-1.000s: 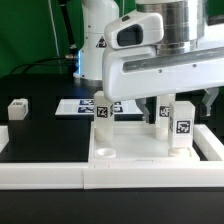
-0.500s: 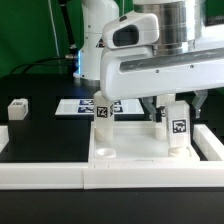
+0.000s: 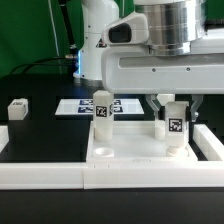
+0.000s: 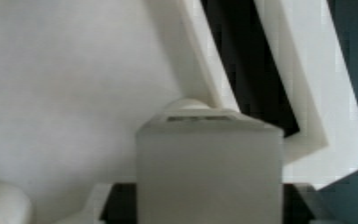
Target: Assemble square table
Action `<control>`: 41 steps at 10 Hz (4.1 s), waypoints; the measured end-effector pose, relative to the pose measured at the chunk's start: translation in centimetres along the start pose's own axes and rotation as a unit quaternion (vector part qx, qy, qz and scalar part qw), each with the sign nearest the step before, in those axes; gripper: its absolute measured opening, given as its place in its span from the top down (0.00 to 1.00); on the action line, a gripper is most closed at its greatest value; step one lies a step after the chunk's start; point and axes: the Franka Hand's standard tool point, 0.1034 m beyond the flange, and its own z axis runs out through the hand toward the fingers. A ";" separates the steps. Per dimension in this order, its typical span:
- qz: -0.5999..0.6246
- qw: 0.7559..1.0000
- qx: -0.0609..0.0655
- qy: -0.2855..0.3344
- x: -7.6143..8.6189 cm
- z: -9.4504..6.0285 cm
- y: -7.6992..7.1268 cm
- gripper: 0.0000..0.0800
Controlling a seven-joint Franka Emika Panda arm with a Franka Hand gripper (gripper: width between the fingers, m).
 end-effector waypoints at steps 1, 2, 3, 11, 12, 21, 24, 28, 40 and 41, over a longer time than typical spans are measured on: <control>0.072 0.997 0.007 -0.001 0.1 0.0 -0.1 0.64; 0.164 0.986 0.014 -0.004 0.2 0.1 -0.3 0.64; 0.244 0.970 0.018 -0.003 0.3 0.1 -0.4 0.64; 0.457 0.889 0.033 -0.007 0.2 0.3 -1.0 0.38; 0.372 0.928 0.022 0.006 -0.2 0.4 -1.4 0.23; -0.113 0.992 -0.036 0.046 -0.5 0.4 -2.2 0.19; -0.051 0.997 -0.033 0.048 -0.5 0.4 -2.2 0.50; 0.093 0.994 -0.025 0.051 -0.5 0.6 -2.2 0.64; 0.252 0.966 0.015 0.048 -0.9 0.5 -3.3 0.22; 0.223 0.973 0.014 0.047 -0.9 0.5 -3.2 0.20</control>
Offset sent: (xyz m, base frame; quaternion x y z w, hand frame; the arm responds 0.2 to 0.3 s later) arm 0.0098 0.0103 -0.0124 0.0161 -0.0230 0.3237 0.9458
